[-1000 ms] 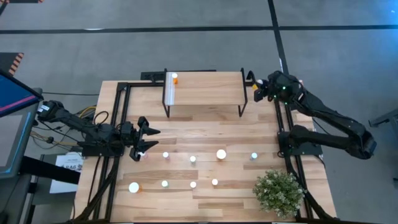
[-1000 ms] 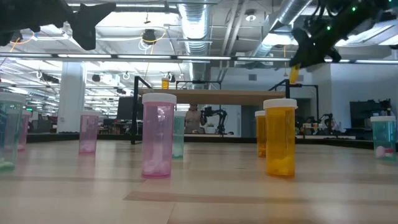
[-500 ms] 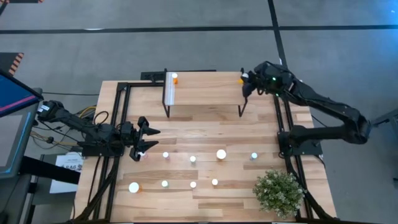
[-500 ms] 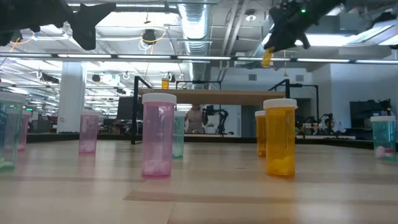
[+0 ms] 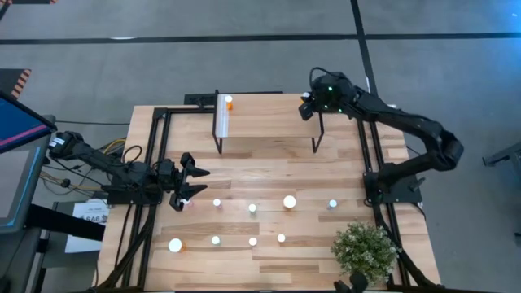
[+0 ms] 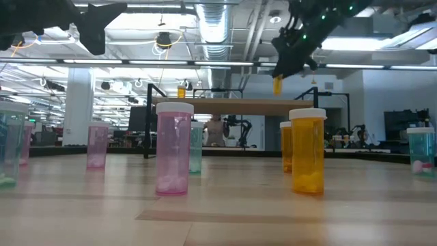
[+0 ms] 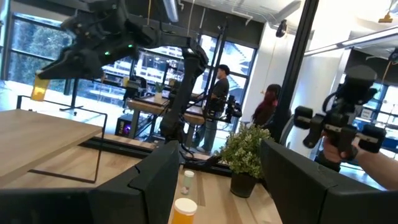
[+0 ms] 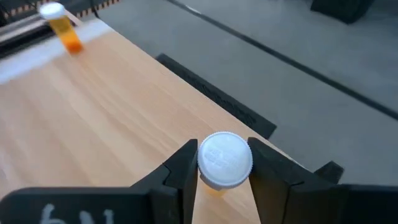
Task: Pick and place medicine bottles onto shelf by color
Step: Put the top small orange pill bottle on the shelf
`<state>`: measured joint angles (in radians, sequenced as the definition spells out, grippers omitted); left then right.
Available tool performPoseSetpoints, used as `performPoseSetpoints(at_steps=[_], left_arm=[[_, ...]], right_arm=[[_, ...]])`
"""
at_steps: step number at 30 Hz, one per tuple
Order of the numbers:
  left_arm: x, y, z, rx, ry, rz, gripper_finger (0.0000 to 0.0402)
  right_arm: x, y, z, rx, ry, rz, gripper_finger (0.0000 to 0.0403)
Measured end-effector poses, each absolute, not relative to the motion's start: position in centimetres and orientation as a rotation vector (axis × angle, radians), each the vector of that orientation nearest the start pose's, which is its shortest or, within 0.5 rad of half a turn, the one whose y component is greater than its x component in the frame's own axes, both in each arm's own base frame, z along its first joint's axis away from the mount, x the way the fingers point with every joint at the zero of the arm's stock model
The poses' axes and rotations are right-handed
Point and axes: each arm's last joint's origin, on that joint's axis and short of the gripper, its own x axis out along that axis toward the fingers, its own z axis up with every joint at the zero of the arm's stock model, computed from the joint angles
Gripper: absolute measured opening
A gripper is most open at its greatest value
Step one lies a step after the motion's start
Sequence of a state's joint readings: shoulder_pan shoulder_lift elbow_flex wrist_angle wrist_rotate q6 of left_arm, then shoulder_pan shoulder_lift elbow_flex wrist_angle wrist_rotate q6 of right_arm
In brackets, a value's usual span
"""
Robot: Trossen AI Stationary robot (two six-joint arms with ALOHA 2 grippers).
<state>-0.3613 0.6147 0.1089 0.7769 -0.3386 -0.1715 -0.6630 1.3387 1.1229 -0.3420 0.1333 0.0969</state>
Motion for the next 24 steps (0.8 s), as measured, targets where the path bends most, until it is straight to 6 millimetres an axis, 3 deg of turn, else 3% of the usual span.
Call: performPoseSetpoints(at_steps=[8,24], left_arm=[[13.4,-4.0,21.5,-0.266,-0.253,-0.045,0.0212],[13.4,-4.0,21.5,-0.275,-0.252,-0.046,0.0212]], right_arm=[[23.2,-19.9,29.9,0.286,0.564,-0.793,0.0144],[24.2,-20.3,28.4,0.282,0.626,-0.765,0.015]])
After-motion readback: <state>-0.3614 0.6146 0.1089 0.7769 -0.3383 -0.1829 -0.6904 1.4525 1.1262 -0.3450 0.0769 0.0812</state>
